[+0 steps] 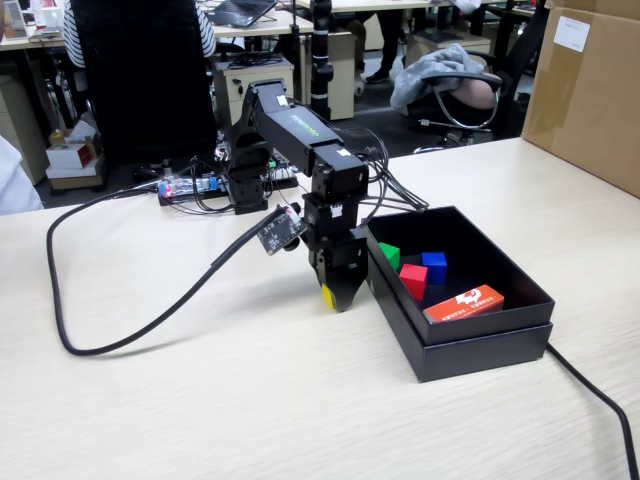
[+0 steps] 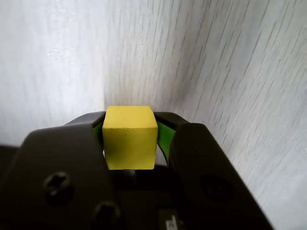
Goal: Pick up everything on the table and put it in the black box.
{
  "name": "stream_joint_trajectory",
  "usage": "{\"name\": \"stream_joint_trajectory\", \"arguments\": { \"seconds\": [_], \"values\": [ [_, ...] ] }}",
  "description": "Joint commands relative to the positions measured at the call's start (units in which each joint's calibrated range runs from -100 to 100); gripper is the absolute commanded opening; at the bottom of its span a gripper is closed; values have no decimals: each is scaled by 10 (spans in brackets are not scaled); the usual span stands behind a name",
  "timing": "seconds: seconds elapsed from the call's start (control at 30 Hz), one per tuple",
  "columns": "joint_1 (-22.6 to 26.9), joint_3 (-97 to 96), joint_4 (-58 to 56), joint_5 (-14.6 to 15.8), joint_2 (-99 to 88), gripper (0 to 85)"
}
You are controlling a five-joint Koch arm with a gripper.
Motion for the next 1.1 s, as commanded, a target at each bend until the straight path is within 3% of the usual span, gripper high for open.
{"name": "stream_joint_trajectory", "arguments": {
  "seconds": [0.0,0.33,0.57,0.87,0.93,1.07],
  "values": [
    [3,14,-13,-3,-134,9],
    [60,63,-13,1,-275,9],
    [105,190,-13,14,-66,9],
    [120,199,-28,30,63,11],
    [120,197,-38,33,70,80],
    [121,191,-64,35,84,347]
  ]
}}
